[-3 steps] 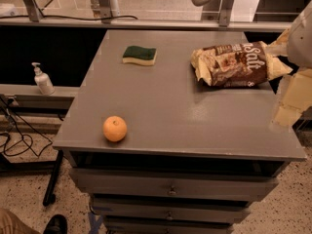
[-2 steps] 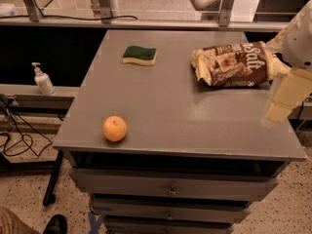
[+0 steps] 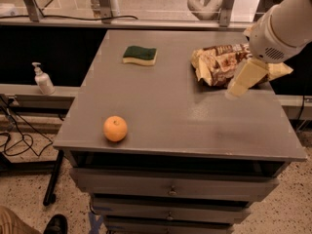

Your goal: Move sponge near orange

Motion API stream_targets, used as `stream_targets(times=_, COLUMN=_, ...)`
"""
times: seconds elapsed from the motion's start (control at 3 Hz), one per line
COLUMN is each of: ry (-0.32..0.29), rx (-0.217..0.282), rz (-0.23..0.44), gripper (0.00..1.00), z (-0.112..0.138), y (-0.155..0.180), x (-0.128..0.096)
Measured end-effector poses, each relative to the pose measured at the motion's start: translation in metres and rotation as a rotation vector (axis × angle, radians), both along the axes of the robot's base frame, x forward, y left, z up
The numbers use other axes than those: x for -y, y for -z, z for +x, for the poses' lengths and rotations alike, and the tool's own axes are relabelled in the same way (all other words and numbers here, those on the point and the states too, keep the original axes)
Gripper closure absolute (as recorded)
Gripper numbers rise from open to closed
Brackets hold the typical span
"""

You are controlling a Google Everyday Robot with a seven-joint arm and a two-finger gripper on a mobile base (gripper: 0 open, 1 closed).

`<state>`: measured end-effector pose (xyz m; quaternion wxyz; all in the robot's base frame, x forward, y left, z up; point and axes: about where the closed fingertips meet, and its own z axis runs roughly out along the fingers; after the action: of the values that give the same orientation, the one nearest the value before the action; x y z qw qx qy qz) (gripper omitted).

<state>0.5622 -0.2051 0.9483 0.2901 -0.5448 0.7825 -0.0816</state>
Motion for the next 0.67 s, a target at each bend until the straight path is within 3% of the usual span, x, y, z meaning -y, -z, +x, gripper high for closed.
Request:
stream_targets(times=0.33, ry=0.007, rx=0.041, rz=0.117, gripper=0.0, z=0.054, y=0.009, x=-0.017)
stream_targets(times=0.67, ry=0.025, rx=0.009, rz=0.258, gripper=0.0, z=0.095, y=0.029, x=-0.041)
